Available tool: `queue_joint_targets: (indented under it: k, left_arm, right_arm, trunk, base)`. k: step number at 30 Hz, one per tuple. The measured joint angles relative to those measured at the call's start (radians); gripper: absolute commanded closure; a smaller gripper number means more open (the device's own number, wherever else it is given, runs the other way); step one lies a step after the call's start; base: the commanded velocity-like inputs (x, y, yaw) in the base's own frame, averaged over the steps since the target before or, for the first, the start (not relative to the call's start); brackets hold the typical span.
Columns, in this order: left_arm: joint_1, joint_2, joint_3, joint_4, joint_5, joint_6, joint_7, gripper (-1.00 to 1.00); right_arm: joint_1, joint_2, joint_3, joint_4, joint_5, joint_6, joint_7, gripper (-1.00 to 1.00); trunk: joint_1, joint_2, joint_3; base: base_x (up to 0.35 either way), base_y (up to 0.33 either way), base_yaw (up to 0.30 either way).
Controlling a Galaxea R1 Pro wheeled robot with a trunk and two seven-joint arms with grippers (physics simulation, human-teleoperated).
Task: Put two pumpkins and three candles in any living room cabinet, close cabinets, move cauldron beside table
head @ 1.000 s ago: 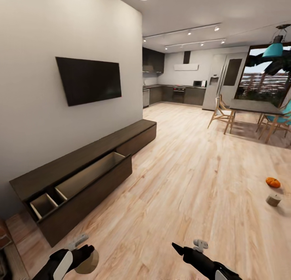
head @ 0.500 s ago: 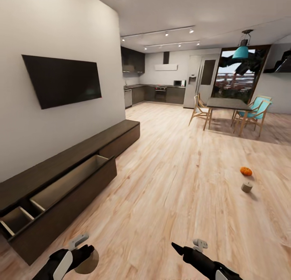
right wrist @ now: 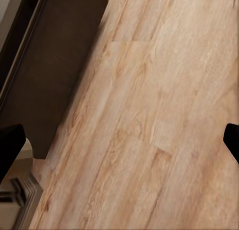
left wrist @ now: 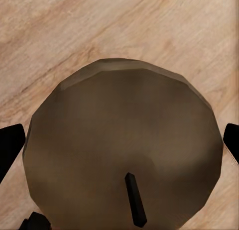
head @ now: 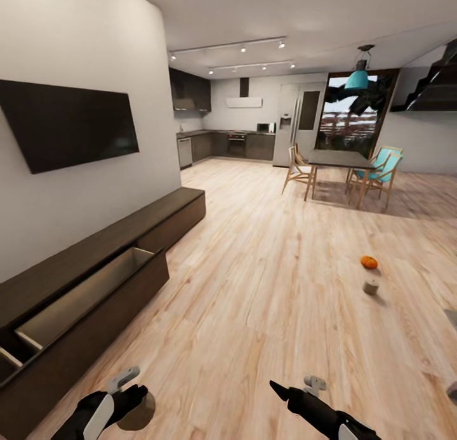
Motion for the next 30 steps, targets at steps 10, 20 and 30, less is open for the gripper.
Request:
queue_joint_targets:
  k: [10,20,30]
  left_arm:
    - [0.0,0.0,0.0,0.001,-0.001,0.0,0.0,1.0]
    - [0.0,0.0,0.0,0.001,-0.001,-0.001,0.0,1.0]
    - [0.0,0.001,0.0,0.001,-0.001,0.0,0.0,1.0]
  right_arm:
    - [0.0,0.001,0.0,0.0,0.0,-0.001,-0.005,-1.0]
    - [0.0,0.001,0.0,0.0,0.0,-0.001,-0.005,-1.0]
    - [0.0,0.001,0.0,0.0,0.0,-0.001,-0.005,-1.0]
  trunk:
    - [0.0,0.0,-0.005]
    - [0.0,0.0,-0.01]
    - [0.0,0.0,-0.014]
  base:
    - [0.335,-0.044,-0.155]
    - [0.336,-0.127,-0.263]
    - [0.334,-0.147,-0.267]
